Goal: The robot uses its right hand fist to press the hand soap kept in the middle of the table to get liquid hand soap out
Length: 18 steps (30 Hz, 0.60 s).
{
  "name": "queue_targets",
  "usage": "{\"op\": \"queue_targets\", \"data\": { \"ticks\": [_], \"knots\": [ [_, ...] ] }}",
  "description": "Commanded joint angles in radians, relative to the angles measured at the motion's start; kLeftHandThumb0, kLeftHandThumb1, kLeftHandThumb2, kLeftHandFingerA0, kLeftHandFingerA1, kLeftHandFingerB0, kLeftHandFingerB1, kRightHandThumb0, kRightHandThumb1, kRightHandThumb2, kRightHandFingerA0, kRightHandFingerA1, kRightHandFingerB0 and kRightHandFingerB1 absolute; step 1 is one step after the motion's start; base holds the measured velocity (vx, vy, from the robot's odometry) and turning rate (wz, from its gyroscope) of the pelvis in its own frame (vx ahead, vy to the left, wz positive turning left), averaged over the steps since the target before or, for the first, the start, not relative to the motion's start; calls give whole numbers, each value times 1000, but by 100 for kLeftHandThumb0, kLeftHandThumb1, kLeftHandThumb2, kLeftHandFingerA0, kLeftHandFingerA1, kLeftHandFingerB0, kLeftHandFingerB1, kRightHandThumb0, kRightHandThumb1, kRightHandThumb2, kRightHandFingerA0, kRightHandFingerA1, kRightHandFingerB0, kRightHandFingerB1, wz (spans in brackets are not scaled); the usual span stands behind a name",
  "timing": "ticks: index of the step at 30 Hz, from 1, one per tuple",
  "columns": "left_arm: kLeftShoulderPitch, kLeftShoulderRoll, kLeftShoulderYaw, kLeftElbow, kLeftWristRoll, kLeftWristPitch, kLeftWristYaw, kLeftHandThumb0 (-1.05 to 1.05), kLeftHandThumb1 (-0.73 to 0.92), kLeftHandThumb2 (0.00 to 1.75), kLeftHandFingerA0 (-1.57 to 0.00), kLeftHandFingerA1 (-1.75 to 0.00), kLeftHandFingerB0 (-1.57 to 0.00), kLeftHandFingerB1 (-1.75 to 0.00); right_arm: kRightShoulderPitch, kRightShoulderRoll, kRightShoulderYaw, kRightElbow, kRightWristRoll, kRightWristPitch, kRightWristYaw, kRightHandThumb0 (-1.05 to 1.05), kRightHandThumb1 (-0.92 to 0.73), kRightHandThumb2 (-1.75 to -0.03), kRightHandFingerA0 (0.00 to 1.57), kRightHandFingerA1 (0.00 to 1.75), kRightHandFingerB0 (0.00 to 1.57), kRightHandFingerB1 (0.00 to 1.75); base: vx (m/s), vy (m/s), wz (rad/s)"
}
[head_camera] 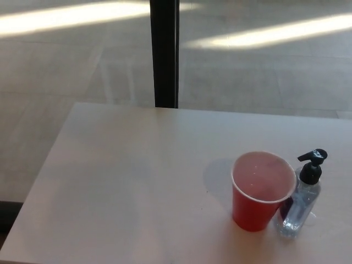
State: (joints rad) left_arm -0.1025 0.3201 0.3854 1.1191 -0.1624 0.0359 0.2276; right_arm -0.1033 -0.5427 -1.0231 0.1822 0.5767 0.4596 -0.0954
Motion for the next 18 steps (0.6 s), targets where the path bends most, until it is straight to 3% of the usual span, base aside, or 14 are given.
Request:
{"op": "queue_targets", "data": {
  "ticks": [1, 4, 5, 6, 7, 8, 9, 10, 11, 12, 13, 14, 17, 18],
  "knots": [
    [20, 39, 7, 0, 2, 9, 3, -44, 90, 121, -47, -141, -24, -115, 131, 36, -231, 393, -16, -177, -246, -61, -64, -123, 111, 122, 99, 122, 0, 0, 0],
    [22, 32, 20, -15, -11, 17, 13, -43, 89, 122, -45, -142, -20, -114, 143, 40, -214, 486, -32, -222, -258, -58, -68, -126, 110, 122, 87, 112, 0, 0, 0],
    [19, 33, 21, -3, -12, 15, 15, -43, 89, 122, -43, -131, -18, -104, 142, 38, -215, 506, -30, -226, -265, -57, -66, -110, 93, 131, 73, 148, 0, 0, 0],
    [19, 34, 22, 3, -13, 15, 11, -43, 92, 118, -54, -117, -27, -95, 148, 46, -211, 513, -30, -230, -262, -55, -65, -110, 87, 129, 67, 129, 0, 0, 0],
    [22, 33, 24, 5, -16, 10, 4, -45, 91, 120, -54, -122, -23, -93, 158, 63, -204, 495, -33, -227, -255, -57, -67, -112, 79, 127, 63, 122, 0, 0, 0],
    [25, 33, 21, 6, -12, 8, 1, -43, 91, 123, -54, -114, -26, -90, 163, 69, -195, 496, -37, -228, -246, -57, -66, -112, 76, 127, 54, 123, 0, 0, 0],
    [33, 31, 11, -3, -2, 1, 1, -42, 90, 124, -53, -111, -28, -94, 177, 77, -166, 513, -50, -216, -219, -59, -72, -105, 70, 125, 45, 109, 0, 0, 0],
    [36, 29, 11, -7, -1, -2, 2, -42, 90, 124, -53, -111, -28, -94, 181, 79, -157, 521, -52, -214, -211, -59, -72, -105, 70, 125, 45, 109, 0, 0, 0],
    [31, 24, 23, -4, -12, 7, 13, -42, 91, 119, -52, -118, -22, -91, 197, 58, -68, 552, -131, -160, -246, -61, -78, -102, 102, 150, 71, 95, 0, 0, 0],
    [32, 23, 23, -4, -12, 7, 12, -42, 91, 119, -52, -118, -22, -91, 196, 52, -62, 562, -126, -167, -247, -61, -78, -102, 102, 150, 71, 95, 0, 0, 0],
    [32, 22, 24, 3, -11, -2, 10, -41, 91, 120, -54, -119, -23, -92, 196, 66, -56, 554, -117, -173, -245, -60, -79, -103, 112, 151, 79, 96, 0, 0, 0],
    [35, 25, 22, 7, -8, -7, -3, -41, 91, 122, -54, -119, -20, -89, 195, 99, -45, 546, -109, -198, -241, -59, -68, -119, 91, 107, 71, 89, 0, 0, 0],
    [33, 31, 19, 24, -1, -14, -8, -40, 89, 124, -54, -112, -20, -85, 184, 109, -29, 574, -100, -242, -242, -51, -64, -121, 89, 98, 70, 88, 0, 0, 0],
    [35, 30, 20, 21, 0, -13, -1, -41, 90, 121, -55, -123, -22, -91, 189, 119, 1, 583, -114, -255, -224, -33, -34, -141, 84, 112, 82, 121, 0, 0, 0]
  ]
}}
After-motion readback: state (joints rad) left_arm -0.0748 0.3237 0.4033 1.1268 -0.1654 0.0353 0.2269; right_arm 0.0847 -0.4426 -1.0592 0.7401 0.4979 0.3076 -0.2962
